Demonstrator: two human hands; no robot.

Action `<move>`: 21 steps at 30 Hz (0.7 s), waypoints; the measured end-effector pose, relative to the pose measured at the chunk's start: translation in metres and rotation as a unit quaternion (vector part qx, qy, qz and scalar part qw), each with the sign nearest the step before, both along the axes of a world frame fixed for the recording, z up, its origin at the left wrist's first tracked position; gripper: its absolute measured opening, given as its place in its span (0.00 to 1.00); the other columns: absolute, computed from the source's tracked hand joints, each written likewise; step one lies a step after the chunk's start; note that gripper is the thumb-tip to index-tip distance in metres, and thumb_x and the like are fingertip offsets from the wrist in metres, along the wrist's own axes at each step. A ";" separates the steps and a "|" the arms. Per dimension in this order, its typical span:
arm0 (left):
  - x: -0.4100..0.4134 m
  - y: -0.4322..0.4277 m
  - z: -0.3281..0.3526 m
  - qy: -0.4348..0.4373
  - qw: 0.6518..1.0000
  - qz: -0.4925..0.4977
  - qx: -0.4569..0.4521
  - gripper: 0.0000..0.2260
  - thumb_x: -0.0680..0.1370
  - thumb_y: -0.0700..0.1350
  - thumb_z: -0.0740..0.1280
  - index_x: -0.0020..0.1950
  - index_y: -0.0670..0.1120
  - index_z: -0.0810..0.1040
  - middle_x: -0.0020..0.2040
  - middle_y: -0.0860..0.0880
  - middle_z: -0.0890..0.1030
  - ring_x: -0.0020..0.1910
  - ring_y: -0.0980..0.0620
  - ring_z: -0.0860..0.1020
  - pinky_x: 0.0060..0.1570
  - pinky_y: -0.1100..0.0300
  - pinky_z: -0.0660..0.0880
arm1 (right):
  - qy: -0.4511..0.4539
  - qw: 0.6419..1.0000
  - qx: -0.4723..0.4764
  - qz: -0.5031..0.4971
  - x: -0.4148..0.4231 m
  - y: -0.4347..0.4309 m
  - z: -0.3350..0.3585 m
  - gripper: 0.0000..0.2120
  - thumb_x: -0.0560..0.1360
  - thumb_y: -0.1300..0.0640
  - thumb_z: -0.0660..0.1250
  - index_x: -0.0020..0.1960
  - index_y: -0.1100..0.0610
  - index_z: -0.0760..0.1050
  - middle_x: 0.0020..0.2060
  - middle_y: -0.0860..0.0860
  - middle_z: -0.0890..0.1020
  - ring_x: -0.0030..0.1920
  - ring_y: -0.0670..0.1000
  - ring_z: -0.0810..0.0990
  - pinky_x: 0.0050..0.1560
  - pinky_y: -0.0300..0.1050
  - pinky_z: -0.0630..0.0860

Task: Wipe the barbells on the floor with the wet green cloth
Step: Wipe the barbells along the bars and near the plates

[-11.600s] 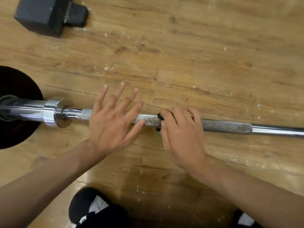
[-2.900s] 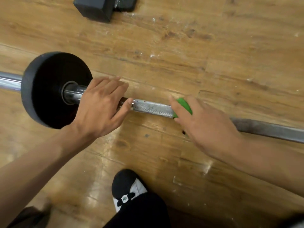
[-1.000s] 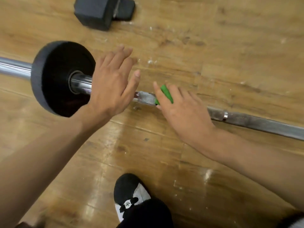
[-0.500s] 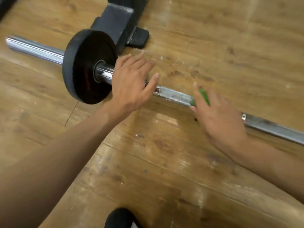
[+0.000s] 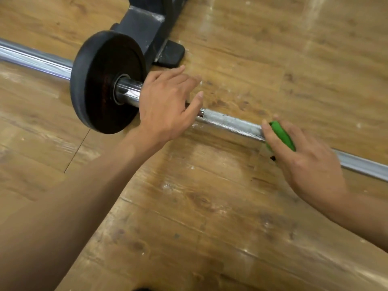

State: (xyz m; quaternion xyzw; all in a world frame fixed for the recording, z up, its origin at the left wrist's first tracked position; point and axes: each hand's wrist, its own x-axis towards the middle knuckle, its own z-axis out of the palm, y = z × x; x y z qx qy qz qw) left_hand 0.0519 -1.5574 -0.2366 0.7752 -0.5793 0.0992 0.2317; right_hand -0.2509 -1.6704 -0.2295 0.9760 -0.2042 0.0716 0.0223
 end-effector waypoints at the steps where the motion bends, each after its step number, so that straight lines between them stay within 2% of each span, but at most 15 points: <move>1: -0.001 -0.001 0.000 -0.003 1.000 0.001 -0.002 0.21 0.82 0.54 0.58 0.64 0.47 0.85 0.56 0.49 0.87 0.68 0.48 0.79 0.60 0.51 0.67 | -0.013 1.000 -0.002 -0.014 0.014 0.005 0.000 0.44 0.70 0.74 0.74 0.82 0.56 0.62 0.72 0.64 0.71 0.50 0.67 0.79 0.45 0.58 0.78; 5: -0.001 -0.001 0.001 -0.003 1.000 0.006 0.008 0.20 0.82 0.53 0.58 0.62 0.46 0.85 0.53 0.48 0.87 0.59 0.46 0.83 0.56 0.50 0.68 | -0.054 0.998 -0.018 0.015 0.095 0.027 -0.006 0.41 0.71 0.66 0.77 0.80 0.58 0.65 0.67 0.62 0.77 0.53 0.65 0.81 0.48 0.55 0.80; 7: -0.002 -0.002 0.004 0.009 1.000 0.009 0.020 0.20 0.82 0.53 0.57 0.56 0.46 0.85 0.48 0.48 0.86 0.50 0.46 0.82 0.52 0.50 0.67 | -0.056 0.998 -0.027 0.021 0.118 0.029 -0.006 0.37 0.75 0.59 0.76 0.81 0.56 0.65 0.63 0.60 0.79 0.49 0.62 0.81 0.43 0.54 0.79; 9: -0.005 -0.003 0.005 0.020 0.999 0.020 0.019 0.19 0.82 0.52 0.56 0.47 0.44 0.82 0.40 0.48 0.81 0.40 0.46 0.78 0.49 0.51 0.65 | -0.061 0.998 -0.003 0.022 0.110 0.025 -0.002 0.30 0.80 0.53 0.69 0.80 0.55 0.66 0.56 0.59 0.80 0.42 0.62 0.81 0.36 0.53 0.76; 11: -0.006 0.001 0.003 0.025 0.999 0.033 0.006 0.18 0.82 0.51 0.56 0.43 0.43 0.80 0.37 0.49 0.79 0.36 0.47 0.75 0.47 0.53 0.63 | -0.064 0.998 0.025 0.002 0.079 0.017 0.003 0.26 0.82 0.51 0.64 0.78 0.56 0.69 0.49 0.60 0.80 0.35 0.60 0.78 0.31 0.49 0.70; 13: -0.008 0.005 0.001 0.024 0.999 0.034 -0.005 0.18 0.82 0.51 0.56 0.44 0.44 0.81 0.38 0.49 0.79 0.36 0.48 0.75 0.48 0.53 0.63 | -0.053 0.998 0.022 -0.032 0.040 0.006 0.006 0.23 0.84 0.51 0.60 0.78 0.57 0.70 0.46 0.60 0.78 0.31 0.58 0.74 0.31 0.46 0.65; 16: -0.013 0.012 0.000 0.016 0.999 0.029 -0.019 0.17 0.81 0.50 0.58 0.48 0.44 0.84 0.40 0.49 0.81 0.38 0.47 0.77 0.47 0.53 0.63 | -0.011 0.996 0.022 -0.089 0.009 0.003 0.012 0.23 0.86 0.48 0.54 0.78 0.57 0.69 0.47 0.61 0.76 0.33 0.64 0.76 0.31 0.49 0.69; 19: -0.018 0.026 0.001 0.025 0.999 0.016 -0.025 0.17 0.81 0.50 0.59 0.55 0.43 0.85 0.45 0.49 0.83 0.43 0.47 0.79 0.49 0.53 0.63 | -0.013 0.993 0.020 -0.112 0.037 0.017 0.017 0.22 0.85 0.47 0.54 0.68 0.59 0.78 0.45 0.61 0.79 0.34 0.65 0.80 0.33 0.49 0.69; 21: -0.024 0.040 0.001 0.034 0.999 0.002 -0.007 0.19 0.82 0.51 0.58 0.62 0.42 0.83 0.50 0.48 0.84 0.49 0.46 0.80 0.52 0.52 0.64 | 0.004 0.995 0.039 -0.095 0.073 0.030 0.018 0.24 0.84 0.45 0.50 0.61 0.57 0.79 0.46 0.60 0.81 0.37 0.65 0.81 0.35 0.50 0.67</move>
